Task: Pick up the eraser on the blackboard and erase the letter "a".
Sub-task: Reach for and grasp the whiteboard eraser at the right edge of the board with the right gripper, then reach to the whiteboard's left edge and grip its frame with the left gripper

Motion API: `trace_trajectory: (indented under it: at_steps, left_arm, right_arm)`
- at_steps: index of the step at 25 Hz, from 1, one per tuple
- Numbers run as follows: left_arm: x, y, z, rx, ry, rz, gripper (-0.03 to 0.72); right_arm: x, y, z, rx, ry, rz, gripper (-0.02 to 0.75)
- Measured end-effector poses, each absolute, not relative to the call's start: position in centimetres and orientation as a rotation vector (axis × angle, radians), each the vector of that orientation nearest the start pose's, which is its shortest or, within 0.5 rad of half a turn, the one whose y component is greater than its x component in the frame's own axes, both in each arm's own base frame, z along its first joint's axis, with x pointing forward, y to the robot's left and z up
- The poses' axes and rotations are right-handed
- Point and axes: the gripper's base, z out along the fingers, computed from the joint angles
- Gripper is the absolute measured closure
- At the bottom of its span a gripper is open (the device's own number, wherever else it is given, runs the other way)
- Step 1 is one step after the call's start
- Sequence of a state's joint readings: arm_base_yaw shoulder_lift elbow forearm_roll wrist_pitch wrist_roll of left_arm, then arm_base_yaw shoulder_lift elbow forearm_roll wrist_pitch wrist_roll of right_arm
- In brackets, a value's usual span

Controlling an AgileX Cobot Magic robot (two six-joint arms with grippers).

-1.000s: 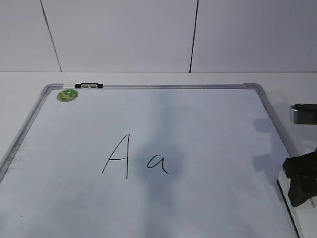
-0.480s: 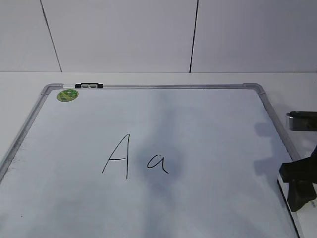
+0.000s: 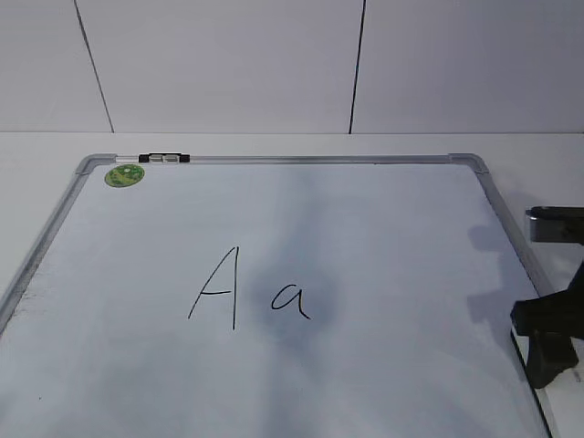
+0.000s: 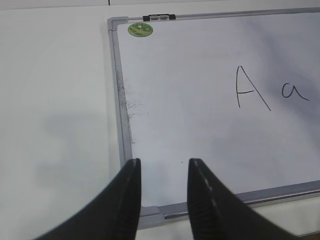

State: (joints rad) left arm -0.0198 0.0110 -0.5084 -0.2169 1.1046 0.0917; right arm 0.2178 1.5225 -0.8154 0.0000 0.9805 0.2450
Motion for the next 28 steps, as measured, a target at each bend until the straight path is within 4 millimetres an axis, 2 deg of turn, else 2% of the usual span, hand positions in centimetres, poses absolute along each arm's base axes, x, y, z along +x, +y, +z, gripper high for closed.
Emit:
trace_trajectory:
  at_steps: [6, 28]
  left_arm:
    - [-0.75, -1.74, 27.77, 0.131, 2.074, -0.218, 0.449]
    - [-0.75, -1.73, 27.77, 0.133, 2.074, -0.219, 0.449]
  right_arm:
    - [23.53, 5.21, 18.1, 0.047, 3.198, -0.021, 0.117]
    - [23.6, 5.22, 18.07, 0.048, 3.192, -0.019, 0.167]
